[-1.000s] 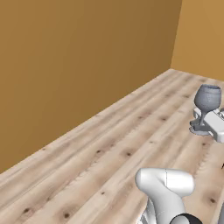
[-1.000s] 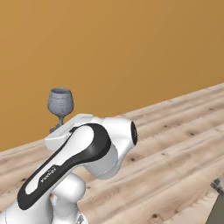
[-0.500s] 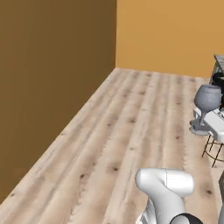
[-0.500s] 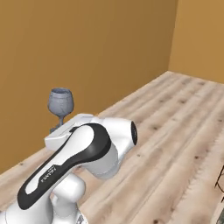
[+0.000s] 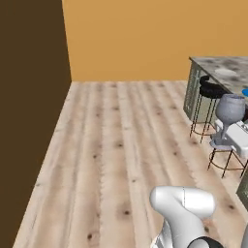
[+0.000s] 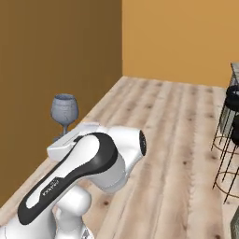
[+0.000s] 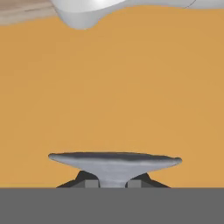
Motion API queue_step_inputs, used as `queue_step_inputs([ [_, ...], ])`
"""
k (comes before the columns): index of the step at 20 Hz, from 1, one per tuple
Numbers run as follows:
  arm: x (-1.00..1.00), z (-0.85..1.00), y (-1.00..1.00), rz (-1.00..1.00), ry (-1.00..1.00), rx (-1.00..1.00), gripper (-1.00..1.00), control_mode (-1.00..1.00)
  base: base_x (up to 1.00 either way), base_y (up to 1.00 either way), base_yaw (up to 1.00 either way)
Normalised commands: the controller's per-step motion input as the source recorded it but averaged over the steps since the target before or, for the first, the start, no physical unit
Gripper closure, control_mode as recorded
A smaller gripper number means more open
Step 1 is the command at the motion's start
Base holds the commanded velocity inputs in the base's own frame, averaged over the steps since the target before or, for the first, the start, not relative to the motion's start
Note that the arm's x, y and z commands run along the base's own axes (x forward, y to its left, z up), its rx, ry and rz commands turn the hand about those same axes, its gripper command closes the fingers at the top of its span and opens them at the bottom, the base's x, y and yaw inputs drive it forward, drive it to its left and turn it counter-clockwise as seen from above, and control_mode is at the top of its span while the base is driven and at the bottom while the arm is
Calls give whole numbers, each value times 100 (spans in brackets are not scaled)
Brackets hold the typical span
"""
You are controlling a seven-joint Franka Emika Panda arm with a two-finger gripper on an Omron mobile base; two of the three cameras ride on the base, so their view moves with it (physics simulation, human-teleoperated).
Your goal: Retrieve the wine glasses from the counter and place one next to each plate.
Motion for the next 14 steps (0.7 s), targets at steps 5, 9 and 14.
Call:
queue_step_inputs([
  [5,0,0,0,0,0,0,100,100,100,97,-59],
  [9,0,0,0,0,0,0,100,100,100,95,-57],
  [14,0,0,0,0,0,0,100,100,100,98,-53],
])
